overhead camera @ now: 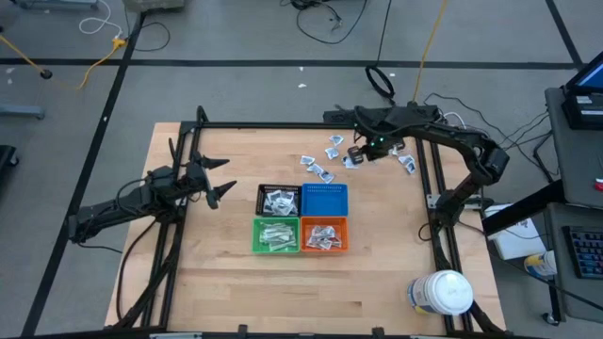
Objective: Pick & Place First Aid Supplies
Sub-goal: Put the alcohol pad into the blue bin
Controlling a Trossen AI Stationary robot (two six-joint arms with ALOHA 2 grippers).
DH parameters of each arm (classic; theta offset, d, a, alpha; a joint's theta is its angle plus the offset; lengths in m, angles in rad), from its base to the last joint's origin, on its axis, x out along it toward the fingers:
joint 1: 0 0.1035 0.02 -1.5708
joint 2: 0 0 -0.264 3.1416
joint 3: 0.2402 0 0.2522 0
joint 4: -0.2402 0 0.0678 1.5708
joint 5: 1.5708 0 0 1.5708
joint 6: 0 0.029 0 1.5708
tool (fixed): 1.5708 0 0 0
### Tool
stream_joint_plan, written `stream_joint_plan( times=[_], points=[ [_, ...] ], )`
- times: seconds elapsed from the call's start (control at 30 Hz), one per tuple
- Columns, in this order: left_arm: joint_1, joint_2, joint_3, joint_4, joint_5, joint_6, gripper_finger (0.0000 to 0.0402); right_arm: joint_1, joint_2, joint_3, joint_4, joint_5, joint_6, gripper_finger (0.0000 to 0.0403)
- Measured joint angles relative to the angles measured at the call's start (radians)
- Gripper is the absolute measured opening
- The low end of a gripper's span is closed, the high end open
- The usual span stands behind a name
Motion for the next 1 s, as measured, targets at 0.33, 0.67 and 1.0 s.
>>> stream_joint_plan(
  times=[0.33, 0.67, 1.0],
  points=[
    [0.000, 0.000, 0.000, 0.000, 0.000, 0.000, 0.0365, 0.163, 0.001, 0.000, 0.035, -0.051, -0.171, 0.0001],
    [0.000, 0.000, 0.000, 0.000, 0.000, 0.000, 0.0365, 0.313, 0.001, 0.000, 0.034, -0.160, -0.360, 0.0001],
    [0.000, 0.000, 0.000, 0.000, 0.000, 0.000, 0.0365, 0.408, 0.064, 0.074, 0.027, -0.173, -0.466, 0.0001]
  ],
)
